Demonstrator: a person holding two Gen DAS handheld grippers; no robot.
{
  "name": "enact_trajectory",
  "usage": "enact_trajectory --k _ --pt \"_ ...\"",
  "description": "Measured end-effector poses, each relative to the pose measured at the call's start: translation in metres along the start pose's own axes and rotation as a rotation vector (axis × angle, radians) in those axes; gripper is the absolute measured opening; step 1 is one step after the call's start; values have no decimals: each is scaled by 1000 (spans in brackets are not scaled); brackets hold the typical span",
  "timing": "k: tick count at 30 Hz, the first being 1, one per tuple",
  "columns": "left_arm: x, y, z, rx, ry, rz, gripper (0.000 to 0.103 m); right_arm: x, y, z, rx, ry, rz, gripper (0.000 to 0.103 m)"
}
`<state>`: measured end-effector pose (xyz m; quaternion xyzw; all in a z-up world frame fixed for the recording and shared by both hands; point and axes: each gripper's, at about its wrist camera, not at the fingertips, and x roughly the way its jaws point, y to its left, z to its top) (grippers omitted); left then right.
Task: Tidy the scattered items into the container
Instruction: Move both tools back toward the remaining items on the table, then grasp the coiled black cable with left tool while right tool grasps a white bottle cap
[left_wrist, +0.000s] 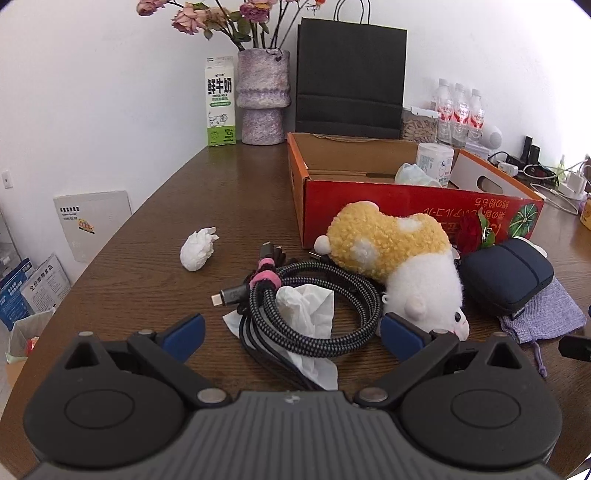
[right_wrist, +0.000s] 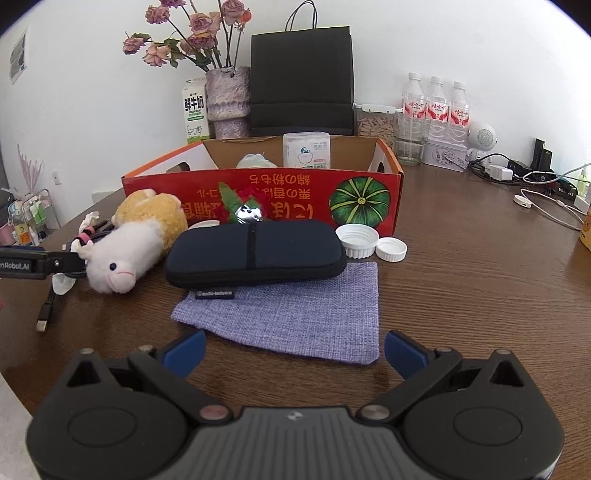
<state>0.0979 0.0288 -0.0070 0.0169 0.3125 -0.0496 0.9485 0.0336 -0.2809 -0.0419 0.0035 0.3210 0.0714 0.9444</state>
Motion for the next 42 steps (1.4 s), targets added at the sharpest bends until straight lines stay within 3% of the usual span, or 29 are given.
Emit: enact_trajectory --k 12,19,23,34,42 --pt "37 -6 18 103 101 -72 103 4 -11 7 24 -5 -27 103" --pt "55 -4 24 108 143 -85 103 7 -11 8 22 4 -26 103" --pt "51 2 25 65 111 -97 92 7 -15 8 29 5 -32 103" --pt "21 2 24 55 -5 -62 89 6 -13 9 23 3 -22 103" --pt "-3 17 26 -23 -79 -47 89 4 -2 24 -10 -28 0 103"
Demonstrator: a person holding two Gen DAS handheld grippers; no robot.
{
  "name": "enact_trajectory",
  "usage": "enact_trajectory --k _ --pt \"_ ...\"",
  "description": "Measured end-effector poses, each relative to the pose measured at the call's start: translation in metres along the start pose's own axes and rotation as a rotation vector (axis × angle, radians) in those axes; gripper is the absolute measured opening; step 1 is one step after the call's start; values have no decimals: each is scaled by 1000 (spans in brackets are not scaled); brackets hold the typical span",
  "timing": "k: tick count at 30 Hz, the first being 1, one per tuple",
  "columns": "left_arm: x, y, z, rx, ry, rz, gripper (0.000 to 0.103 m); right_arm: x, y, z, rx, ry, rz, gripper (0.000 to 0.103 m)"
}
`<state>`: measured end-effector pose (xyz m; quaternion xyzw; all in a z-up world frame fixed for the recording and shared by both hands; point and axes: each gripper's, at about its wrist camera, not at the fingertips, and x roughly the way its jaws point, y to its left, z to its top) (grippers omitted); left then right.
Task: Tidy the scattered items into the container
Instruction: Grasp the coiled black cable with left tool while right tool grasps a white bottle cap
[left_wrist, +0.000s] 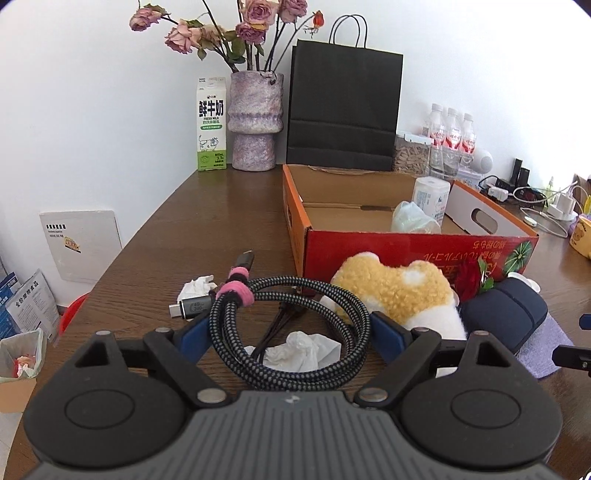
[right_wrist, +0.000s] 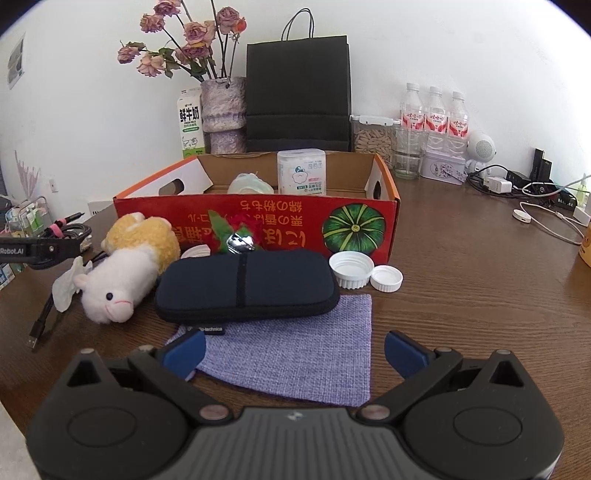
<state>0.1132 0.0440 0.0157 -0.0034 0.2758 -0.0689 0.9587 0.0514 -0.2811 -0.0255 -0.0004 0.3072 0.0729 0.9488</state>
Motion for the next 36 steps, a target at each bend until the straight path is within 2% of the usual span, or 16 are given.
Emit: enact_trajectory --k 6,13,15,18,21,28,36 --pt "-18 5 4 -23 -45 2 89 6 -3 15 -6 -20 -24 103" --pt "-30 3 8 -46 -88 -13 89 21 -42 38 7 -32 -137 102" --pt "-32 2 9 -51 -95 -20 89 32 -55 39 -10 1 -157 91" --pt "-35 0 10 -57 -102 -24 89 47 -70 37 -17 48 -169 84" --pt "-36 -3 11 -59 -106 -23 89 59 -80 36 -18 70 -139 74" --pt "-36 -7 11 -82 -103 -16 89 82 -83 45 -61 93 -94 67" --pt "-37 -8 9 -100 -102 -10 89 85 -90 49 -46 90 18 27"
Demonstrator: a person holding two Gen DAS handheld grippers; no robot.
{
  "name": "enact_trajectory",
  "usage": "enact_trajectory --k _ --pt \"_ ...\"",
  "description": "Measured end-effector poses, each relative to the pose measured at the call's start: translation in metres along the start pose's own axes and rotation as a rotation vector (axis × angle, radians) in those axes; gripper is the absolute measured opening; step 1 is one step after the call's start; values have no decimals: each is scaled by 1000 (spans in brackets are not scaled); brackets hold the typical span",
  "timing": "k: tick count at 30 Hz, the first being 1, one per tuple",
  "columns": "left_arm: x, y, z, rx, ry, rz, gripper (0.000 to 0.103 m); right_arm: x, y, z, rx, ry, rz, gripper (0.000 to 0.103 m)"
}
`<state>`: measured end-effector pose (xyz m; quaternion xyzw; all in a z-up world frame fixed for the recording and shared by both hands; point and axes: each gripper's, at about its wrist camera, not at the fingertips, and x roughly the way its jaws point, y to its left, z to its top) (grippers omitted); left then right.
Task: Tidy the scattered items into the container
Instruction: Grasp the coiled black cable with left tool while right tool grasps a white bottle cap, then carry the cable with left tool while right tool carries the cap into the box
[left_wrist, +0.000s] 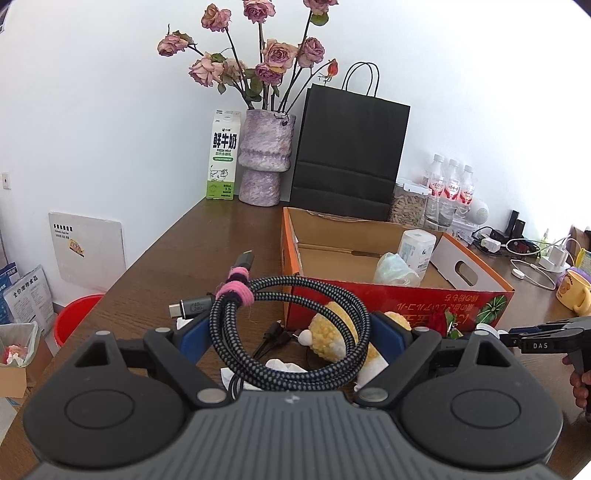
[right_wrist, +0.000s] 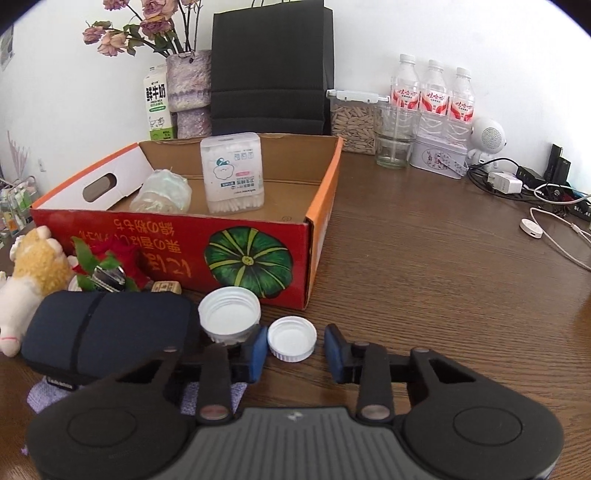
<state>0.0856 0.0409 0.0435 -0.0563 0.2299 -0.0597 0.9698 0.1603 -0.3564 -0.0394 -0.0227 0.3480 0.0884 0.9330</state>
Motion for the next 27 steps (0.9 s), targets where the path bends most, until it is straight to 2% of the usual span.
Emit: enact_trajectory --k 15,21,27 --pt "-1 -14 6 11 -15 -17 89 -22 0 -3 13 -84 -14 27" --pt "1 -28 24 19 -60 -51 89 -49 6 20 -1 -194 -15 27" --pt "15 -51 48 37 -101 -98 89 -63 22 54 13 -295 24 27"
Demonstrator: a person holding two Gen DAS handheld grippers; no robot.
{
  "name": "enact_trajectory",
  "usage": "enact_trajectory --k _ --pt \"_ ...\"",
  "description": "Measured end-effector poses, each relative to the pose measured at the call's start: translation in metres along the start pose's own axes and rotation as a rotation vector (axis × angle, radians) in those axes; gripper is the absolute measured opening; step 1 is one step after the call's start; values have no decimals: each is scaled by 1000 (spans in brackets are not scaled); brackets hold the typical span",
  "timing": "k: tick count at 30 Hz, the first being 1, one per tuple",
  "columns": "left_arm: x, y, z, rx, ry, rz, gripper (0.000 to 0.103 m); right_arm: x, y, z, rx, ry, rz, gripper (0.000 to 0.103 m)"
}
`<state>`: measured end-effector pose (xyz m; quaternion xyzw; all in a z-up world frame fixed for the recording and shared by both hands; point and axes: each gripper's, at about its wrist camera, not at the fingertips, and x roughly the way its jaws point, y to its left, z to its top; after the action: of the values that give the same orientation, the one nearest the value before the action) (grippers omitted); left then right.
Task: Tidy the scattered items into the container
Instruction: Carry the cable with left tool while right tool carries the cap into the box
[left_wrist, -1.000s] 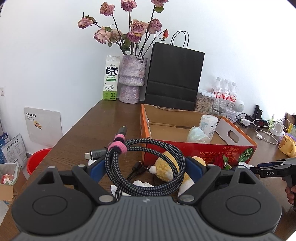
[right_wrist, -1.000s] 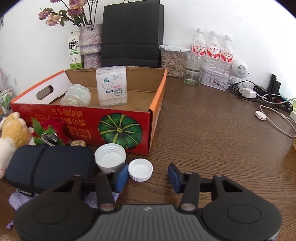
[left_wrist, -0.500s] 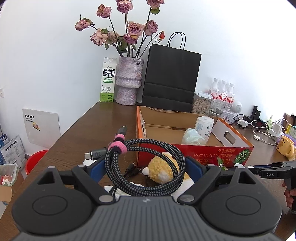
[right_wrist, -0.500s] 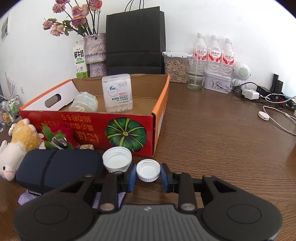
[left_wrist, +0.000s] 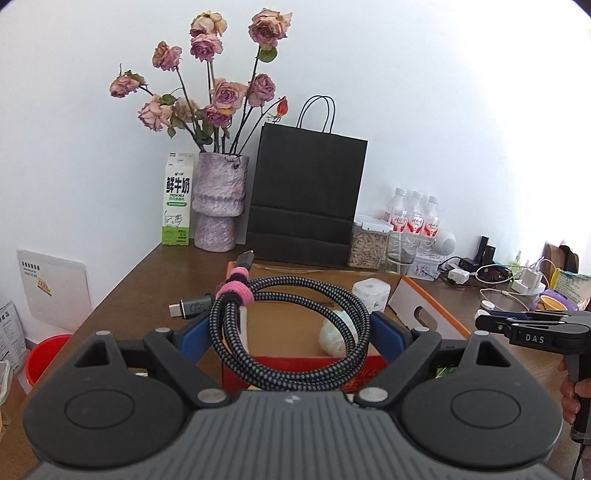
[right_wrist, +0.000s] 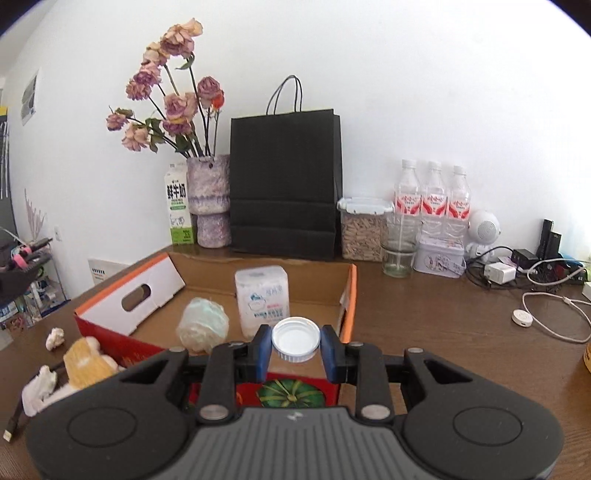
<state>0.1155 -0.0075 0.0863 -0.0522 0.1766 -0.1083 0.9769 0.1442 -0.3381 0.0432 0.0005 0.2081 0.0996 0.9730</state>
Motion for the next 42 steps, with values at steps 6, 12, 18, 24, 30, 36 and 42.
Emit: enact_trajectory --k 6,12,18,24,30,36,42 --pt "29 -17 5 -43 -9 -52 89 23 26 21 12 -51 30 27" --pt "76 -29 9 -67 -11 -62 89 58 42 30 34 -61 51 27" --pt "130 -26 0 -94 15 -13 89 84 32 10 66 -19 40 27" --pt "149 -10 -15 -137 94 -2 89 97 30 -1 68 29 3 27" --pt "151 -15 -21 -103 101 0 89 97 35 -5 43 35 -7 27" --pt "151 -14 -22 -107 100 8 90 96 34 -6 46 35 -13 27" --pt "143 -16 -21 -101 48 26 103 90 39 -6 34 22 11 103"
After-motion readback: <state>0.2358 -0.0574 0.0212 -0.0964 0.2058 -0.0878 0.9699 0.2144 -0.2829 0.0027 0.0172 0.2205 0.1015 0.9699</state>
